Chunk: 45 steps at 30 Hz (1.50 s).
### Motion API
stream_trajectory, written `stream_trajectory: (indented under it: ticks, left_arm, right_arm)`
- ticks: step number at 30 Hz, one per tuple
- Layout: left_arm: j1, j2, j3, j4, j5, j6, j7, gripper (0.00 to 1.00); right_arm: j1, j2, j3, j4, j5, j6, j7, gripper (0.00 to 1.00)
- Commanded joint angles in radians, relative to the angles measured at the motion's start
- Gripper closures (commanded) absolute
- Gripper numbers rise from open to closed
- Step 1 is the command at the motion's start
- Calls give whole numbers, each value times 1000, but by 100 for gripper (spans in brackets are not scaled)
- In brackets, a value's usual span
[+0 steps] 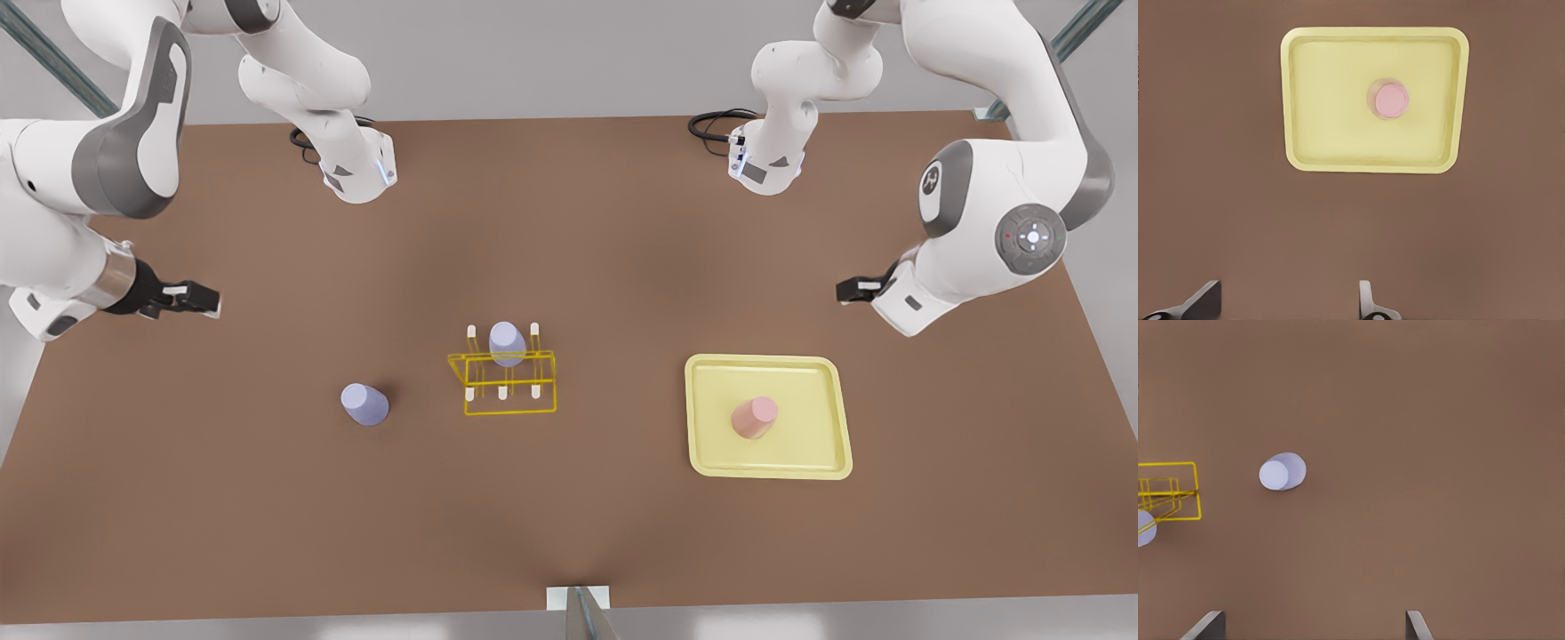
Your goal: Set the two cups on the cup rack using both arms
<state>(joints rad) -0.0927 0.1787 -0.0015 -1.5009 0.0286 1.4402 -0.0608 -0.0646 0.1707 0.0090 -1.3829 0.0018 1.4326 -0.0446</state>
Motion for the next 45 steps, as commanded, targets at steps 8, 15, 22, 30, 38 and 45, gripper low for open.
stream_trajectory:
  ticks: [8, 15, 22, 30, 38, 45]
  left_arm:
    - [-19, 331, -2, -12, -10, 469, -71, 0]
    - [-78, 309, -11, -165, -30, 712, -157, 0]
    - [-99, 404, -11, -165, -32, 810, -157, 0]
    - [-102, 443, -8, -231, -30, 833, -157, 0]
    - [-102, 470, -8, -229, -29, 941, -157, 0]
    - [-102, 469, -8, -226, -30, 942, -162, 11]
  right_arm:
    - [97, 265, 0, -13, 24, 308, -9, 0]
    - [131, 260, 0, -261, 27, 692, 81, 0]
    - [184, 291, 0, -380, 44, 859, 94, 0]
    - [200, 243, 0, -611, 44, 1083, 95, 0]
    - [200, 279, 0, -625, 43, 1091, 86, 0]
    - [200, 325, 0, -633, 43, 1083, 81, 0]
